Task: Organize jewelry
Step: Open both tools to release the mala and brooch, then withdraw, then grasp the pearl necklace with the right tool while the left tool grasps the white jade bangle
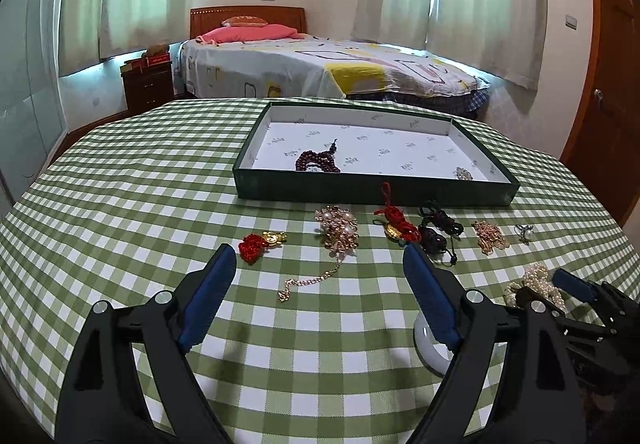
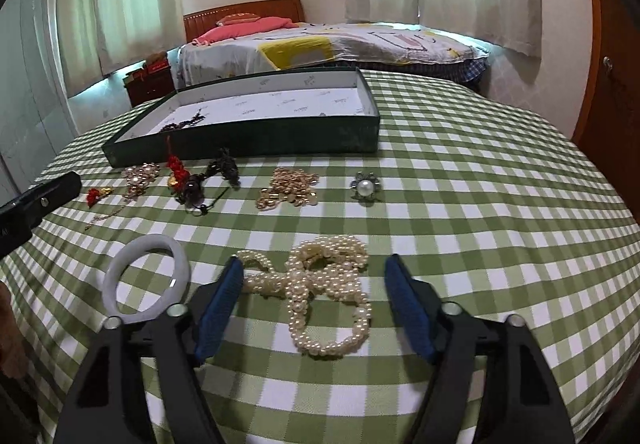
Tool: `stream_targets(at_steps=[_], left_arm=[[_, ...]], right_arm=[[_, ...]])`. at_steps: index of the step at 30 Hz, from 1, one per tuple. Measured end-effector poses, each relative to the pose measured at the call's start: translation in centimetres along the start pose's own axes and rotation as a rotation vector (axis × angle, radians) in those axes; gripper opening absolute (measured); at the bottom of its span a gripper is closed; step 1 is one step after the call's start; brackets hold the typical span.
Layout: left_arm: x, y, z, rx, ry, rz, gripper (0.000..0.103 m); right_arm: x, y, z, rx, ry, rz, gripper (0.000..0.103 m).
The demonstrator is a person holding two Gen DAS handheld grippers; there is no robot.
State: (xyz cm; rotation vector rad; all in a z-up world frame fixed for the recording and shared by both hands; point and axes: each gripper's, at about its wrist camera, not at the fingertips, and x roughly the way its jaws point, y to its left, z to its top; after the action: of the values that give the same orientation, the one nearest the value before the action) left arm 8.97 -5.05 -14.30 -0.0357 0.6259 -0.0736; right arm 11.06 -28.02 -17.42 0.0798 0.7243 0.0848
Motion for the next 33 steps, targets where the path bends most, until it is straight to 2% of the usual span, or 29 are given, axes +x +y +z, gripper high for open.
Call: stream_targets(at_steps=[5, 6, 10, 12, 16, 20, 27, 33], left_arm=[[-0.2, -0.9, -0.4, 0.025, 0.003, -0.014, 0.083], [-0.3, -1.2, -0.5, 0.030, 0.004, -0.020, 0.084], [-0.6, -2.0, -0.7, 0.041, 0.004, -0.040, 0.085], [-0.7, -2.5, -0.8, 0.047, 0.005, -0.053, 0.089], [-1.1, -4.0, -1.1, 0.061, -0.006, -0.085, 0.090], [-1.1, -6.3, -1.7, 0.119, -0.019, -0.103, 0.091], [0.2, -9.0, -2.8, 0.184, 0.018, -0.113, 0.091], [1.6, -8.7, -3.1, 0.158, 0.068, -0.093, 0.091]], right_arm=[[-0.1, 0.3, 0.0, 0.007, 0.002, 0.048, 0.037], [-0.1, 0.3, 0.0, 0.012, 0.004, 0.067, 0.029], [-0.4, 0.8, 0.0, 0.000, 0.000, 0.069, 0.018], [-0.7, 0.6, 0.1, 0.008, -0.008, 0.059, 0.016], [-1.2, -0.3, 0.2, 0.040, -0.022, 0.051, 0.015], [-1.9, -1.0, 0.2, 0.046, -0.042, 0.037, 0.015], [-2.5, -1.7, 0.3, 0.065, -0.065, 0.034, 0.015], [-2.5, -1.6, 0.4, 0.065, -0.068, 0.036, 0.015]])
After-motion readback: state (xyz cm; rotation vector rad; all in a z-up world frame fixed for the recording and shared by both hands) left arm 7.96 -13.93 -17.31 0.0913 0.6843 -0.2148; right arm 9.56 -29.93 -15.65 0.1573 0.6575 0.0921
